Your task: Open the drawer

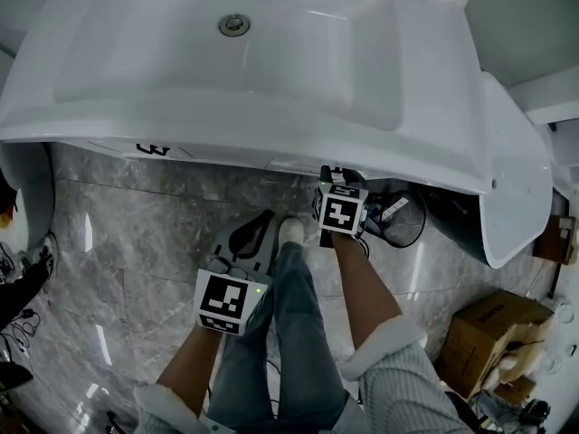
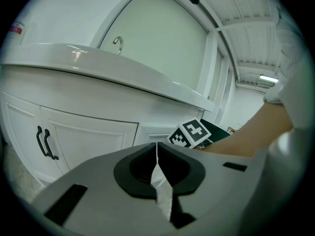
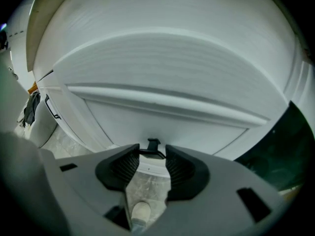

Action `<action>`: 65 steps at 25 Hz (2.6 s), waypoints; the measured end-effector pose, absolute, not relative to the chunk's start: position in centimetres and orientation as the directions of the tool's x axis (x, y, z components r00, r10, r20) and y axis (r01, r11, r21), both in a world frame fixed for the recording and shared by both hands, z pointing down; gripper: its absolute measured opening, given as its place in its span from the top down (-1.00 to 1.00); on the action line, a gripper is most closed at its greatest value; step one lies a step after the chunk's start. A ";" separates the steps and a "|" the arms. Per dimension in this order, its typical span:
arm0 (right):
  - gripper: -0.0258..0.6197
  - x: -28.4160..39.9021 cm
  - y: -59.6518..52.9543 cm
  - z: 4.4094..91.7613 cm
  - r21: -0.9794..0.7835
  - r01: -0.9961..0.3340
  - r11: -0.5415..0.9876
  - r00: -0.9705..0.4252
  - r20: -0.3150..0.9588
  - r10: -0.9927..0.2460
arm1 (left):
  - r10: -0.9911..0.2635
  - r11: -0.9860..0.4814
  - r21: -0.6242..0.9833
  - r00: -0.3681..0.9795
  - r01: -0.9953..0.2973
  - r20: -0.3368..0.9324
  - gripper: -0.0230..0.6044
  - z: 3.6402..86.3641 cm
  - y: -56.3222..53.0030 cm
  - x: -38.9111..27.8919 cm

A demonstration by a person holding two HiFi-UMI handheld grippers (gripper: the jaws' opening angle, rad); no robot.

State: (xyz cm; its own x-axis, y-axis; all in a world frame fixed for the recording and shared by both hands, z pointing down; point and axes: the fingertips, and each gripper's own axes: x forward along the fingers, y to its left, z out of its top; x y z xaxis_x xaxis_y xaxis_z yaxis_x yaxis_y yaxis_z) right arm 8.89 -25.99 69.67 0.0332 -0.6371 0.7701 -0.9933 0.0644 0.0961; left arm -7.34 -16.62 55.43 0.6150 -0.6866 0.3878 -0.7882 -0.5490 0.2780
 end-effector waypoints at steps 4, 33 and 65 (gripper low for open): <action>0.42 9.0 -26.0 69.7 0.080 -0.994 0.077 0.012 0.765 -0.644 | -0.689 -0.550 0.278 0.616 -0.787 0.382 0.85 55.3 -16.7 -7.1; 0.53 8.5 -25.6 70.3 0.060 -0.990 0.129 -0.030 0.799 -0.601 | -0.686 -0.563 0.262 0.620 -0.784 0.381 0.85 54.7 -16.2 -5.9; 0.52 8.2 -21.6 70.4 0.049 -0.995 0.092 -0.016 0.803 -0.596 | -0.685 -0.570 0.261 0.626 -0.779 0.372 0.85 54.3 -15.6 -6.5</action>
